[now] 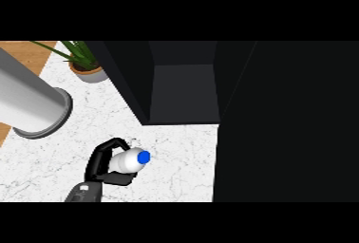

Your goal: Pick up the bottled water, place it into the cabinet and close the cabinet

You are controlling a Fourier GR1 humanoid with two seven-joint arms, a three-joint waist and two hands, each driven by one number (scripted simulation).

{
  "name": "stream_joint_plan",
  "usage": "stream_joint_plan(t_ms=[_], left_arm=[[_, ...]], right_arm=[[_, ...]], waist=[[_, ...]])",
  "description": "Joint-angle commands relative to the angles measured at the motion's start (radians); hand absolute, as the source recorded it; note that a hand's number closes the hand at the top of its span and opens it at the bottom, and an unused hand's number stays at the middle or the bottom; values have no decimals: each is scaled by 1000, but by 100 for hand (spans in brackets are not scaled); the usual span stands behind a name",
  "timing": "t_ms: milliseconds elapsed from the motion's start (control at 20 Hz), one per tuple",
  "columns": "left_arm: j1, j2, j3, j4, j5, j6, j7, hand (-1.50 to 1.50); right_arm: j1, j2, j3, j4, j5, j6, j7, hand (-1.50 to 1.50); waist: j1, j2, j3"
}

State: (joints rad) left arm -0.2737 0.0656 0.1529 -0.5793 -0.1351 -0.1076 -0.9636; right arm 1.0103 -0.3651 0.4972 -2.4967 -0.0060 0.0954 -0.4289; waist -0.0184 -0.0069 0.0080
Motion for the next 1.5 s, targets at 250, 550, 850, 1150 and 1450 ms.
stream_joint_plan(t_ms=[250,550,850,1150,1450], left_arm=[[-130,-65,-242,-107,255,97,221,150],[-144,-65,-435,-243,388,274,367,150],[-254,-66,-570,-300,526,447,505,150],[-436,-66,-556,-172,569,550,568,150],[-591,-66,-509,-37,670,587,599,150]], right_arm=[[37,-31,12,-136,12,-29,61,-150],[16,-35,-5,-119,-13,-35,36,-150],[17,-65,-54,-136,-73,-17,44,-150],[91,-80,-107,-125,-99,10,-55,-150],[94,-72,-90,-45,-65,39,-129,-150]], waist=[[-10,3,-10],[-3,6,-9],[-10,10,-9],[-32,11,-9],[-59,15,-9]])
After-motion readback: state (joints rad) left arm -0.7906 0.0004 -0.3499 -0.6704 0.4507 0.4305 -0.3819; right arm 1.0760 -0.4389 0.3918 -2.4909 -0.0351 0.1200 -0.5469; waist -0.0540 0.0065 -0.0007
